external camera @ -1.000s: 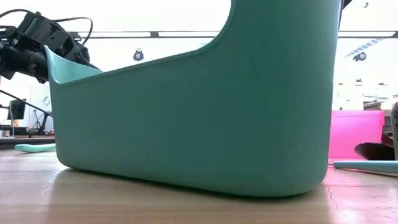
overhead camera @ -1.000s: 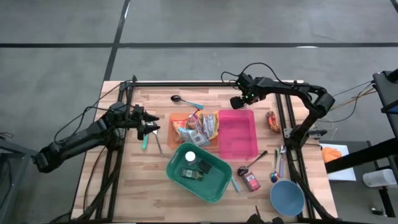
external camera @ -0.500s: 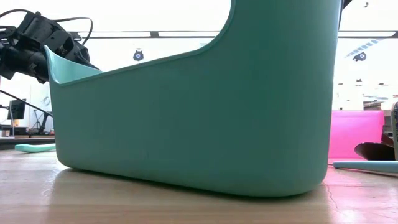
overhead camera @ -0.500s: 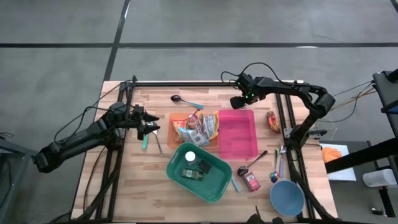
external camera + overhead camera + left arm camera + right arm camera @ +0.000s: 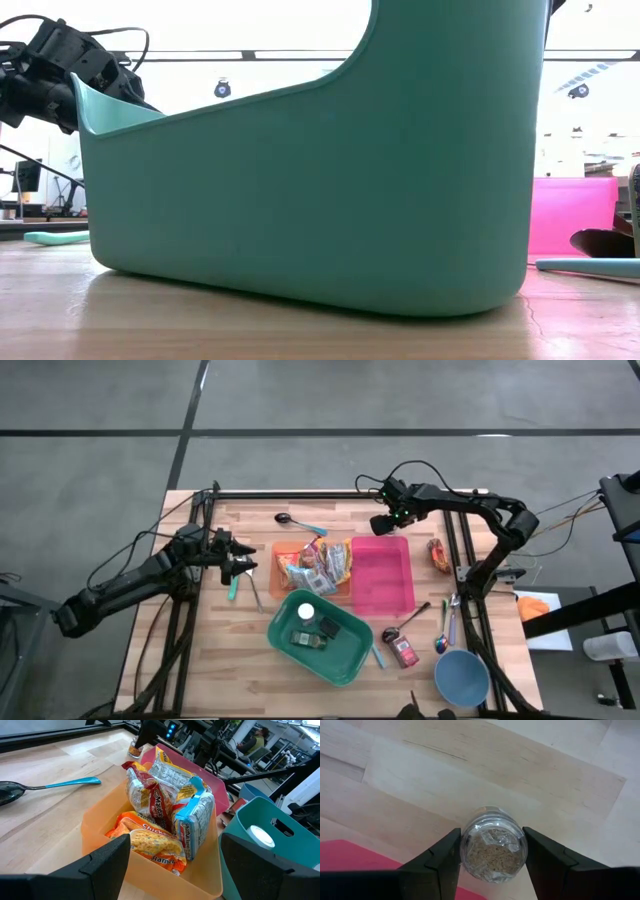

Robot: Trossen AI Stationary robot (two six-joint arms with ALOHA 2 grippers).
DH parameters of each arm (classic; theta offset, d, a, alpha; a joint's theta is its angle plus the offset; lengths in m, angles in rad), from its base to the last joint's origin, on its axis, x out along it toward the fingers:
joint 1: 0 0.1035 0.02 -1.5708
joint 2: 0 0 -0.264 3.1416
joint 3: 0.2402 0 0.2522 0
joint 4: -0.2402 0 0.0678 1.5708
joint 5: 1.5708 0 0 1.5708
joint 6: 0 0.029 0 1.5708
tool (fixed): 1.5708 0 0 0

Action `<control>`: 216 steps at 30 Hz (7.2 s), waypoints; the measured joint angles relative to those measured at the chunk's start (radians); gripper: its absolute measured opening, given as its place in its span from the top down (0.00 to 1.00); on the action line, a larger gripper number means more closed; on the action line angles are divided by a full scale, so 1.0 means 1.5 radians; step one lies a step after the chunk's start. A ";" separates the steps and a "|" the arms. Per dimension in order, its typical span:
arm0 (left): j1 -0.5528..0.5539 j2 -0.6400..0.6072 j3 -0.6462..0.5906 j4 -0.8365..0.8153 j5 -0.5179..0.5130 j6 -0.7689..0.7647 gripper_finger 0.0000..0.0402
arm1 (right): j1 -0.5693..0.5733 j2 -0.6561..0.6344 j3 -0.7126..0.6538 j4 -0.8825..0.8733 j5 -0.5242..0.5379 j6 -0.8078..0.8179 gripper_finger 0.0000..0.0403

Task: Pick & Place Food Item
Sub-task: Put the brown seasoning bottle into the green bin, then put the orange seasoning pack into the green bin

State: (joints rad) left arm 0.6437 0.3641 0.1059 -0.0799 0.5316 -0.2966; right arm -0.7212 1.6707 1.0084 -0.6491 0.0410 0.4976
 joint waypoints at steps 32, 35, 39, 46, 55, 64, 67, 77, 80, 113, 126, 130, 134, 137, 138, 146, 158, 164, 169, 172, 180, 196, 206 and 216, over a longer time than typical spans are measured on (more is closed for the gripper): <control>0.000 0.000 0.000 0.000 0.000 0.000 0.22 | 0.008 -0.213 -0.002 -0.019 -0.013 -0.002 0.54; 0.000 0.000 0.000 0.000 0.000 0.000 0.22 | 0.020 -0.263 -0.001 -0.019 -0.018 -0.011 0.54; 0.000 0.000 0.000 0.000 0.000 0.000 0.22 | 0.040 -0.322 0.002 -0.019 -0.048 -0.018 0.54; 0.000 0.000 0.000 0.000 0.000 0.000 0.22 | 0.128 -0.354 0.078 -0.072 -0.065 -0.052 0.54; 0.000 0.000 0.000 0.000 0.000 0.000 0.22 | 0.294 -0.317 0.189 -0.124 -0.051 -0.044 0.54; 0.000 0.000 0.000 0.000 0.000 0.000 0.22 | 0.487 -0.213 0.271 -0.124 0.071 0.104 0.54; 0.000 0.000 0.000 0.000 0.000 0.000 0.22 | 0.541 -0.160 0.311 -0.126 0.079 0.137 0.54; 0.000 0.000 0.000 0.000 0.000 0.000 0.22 | 0.647 0.033 0.494 -0.254 0.076 0.268 0.54; 0.000 0.000 0.000 0.000 0.000 0.000 0.22 | 0.665 0.082 0.547 -0.303 0.056 0.306 0.54; 0.000 0.000 0.000 0.000 0.000 0.000 0.22 | 0.717 0.271 0.604 -0.374 -0.027 0.498 0.54; 0.000 0.000 0.000 0.000 0.000 0.000 0.22 | 0.724 0.274 0.497 -0.276 -0.031 0.505 0.54; 0.000 0.000 0.000 0.000 0.000 0.000 0.22 | 0.726 0.274 0.485 -0.272 -0.005 0.493 0.54; 0.000 0.000 0.000 0.000 0.000 0.000 0.22 | 0.726 0.274 0.459 -0.239 0.004 0.492 0.54; 0.000 0.000 0.000 0.000 0.000 0.000 0.22 | 0.727 0.274 0.444 -0.207 0.003 0.491 0.54; 0.000 0.000 0.000 0.000 0.000 0.000 0.22 | 0.727 0.274 0.439 -0.205 0.003 0.490 0.54; 0.000 0.000 0.000 0.000 0.000 0.000 0.22 | 0.727 0.273 0.438 -0.203 0.002 0.491 0.54; 0.000 0.000 0.000 0.000 0.000 0.000 0.22 | 0.727 0.273 0.438 -0.200 0.000 0.492 0.36; 0.000 0.000 0.000 0.000 0.000 0.000 0.22 | 0.727 0.272 0.448 -0.206 -0.003 0.479 0.35; 0.000 0.000 0.000 0.000 0.000 0.000 0.22 | 0.726 0.249 0.449 -0.211 0.002 0.461 0.35; 0.000 0.000 0.000 0.000 0.000 0.000 0.22 | 0.724 0.235 0.450 -0.211 0.009 0.457 0.35; 0.000 0.000 0.000 0.000 0.000 0.000 0.22 | 0.725 0.169 0.454 -0.224 0.099 0.432 0.35; 0.000 0.000 0.000 0.000 0.000 0.000 0.22 | 0.711 0.007 0.440 -0.617 0.240 0.656 0.35; 0.000 0.000 0.000 -0.001 0.000 0.000 0.22 | 0.695 -0.116 0.223 -0.615 0.202 0.694 0.35; 0.000 0.000 0.000 -0.001 0.000 0.000 0.22 | 0.694 -0.282 -0.026 -0.614 0.181 0.802 0.35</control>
State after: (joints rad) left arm 0.6437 0.3641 0.1059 -0.0815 0.5313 -0.2966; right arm 0.3192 1.2472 0.9698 -1.5701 0.3127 1.7006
